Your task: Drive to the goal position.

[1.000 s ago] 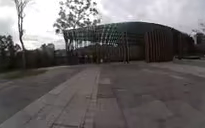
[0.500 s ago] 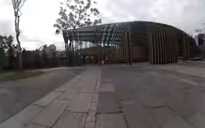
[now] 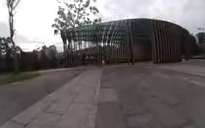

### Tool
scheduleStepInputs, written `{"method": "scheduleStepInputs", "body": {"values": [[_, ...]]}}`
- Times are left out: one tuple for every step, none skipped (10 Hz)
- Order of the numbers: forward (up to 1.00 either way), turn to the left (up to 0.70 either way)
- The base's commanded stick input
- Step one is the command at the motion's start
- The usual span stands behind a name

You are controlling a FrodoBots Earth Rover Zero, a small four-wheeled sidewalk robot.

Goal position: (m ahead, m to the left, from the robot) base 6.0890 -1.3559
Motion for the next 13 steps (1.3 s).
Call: {"method": "scheduleStepInputs", "body": {"values": [[0.85,-0.02],[0.85,0.00],[0.85,0.00],[0.85,0.00],[0.85,0.00],[0.85,0.00],[0.85,0.00],[0.85,0.00],[0.85,0.00],[0.85,0.00],[0.85,0.00],[0.85,0.00],[0.85,0.00]]}}
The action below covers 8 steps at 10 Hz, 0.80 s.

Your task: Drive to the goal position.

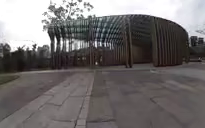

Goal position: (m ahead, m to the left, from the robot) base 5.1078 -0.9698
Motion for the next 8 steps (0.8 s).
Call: {"method": "scheduleStepInputs", "body": {"values": [[0.85,0.00],[0.85,0.00],[0.85,0.00],[0.85,0.00],[0.85,0.00],[0.85,0.00],[0.85,0.00],[0.85,0.00]]}}
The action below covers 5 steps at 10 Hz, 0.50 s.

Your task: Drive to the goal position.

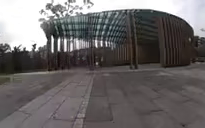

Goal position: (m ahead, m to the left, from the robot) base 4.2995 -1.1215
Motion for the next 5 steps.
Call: {"method": "scheduleStepInputs", "body": {"values": [[0.85,0.00],[0.85,0.00],[0.85,0.00],[0.85,0.00],[0.85,-0.34]]}}
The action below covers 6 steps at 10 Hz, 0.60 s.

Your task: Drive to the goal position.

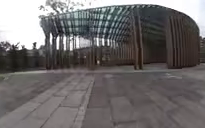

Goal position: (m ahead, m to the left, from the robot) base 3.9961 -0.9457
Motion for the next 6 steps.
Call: {"method": "scheduleStepInputs", "body": {"values": [[0.85,-0.34],[0.85,-0.34],[0.85,-0.34],[0.85,-0.05],[0.85,0.00],[0.85,0.00]]}}
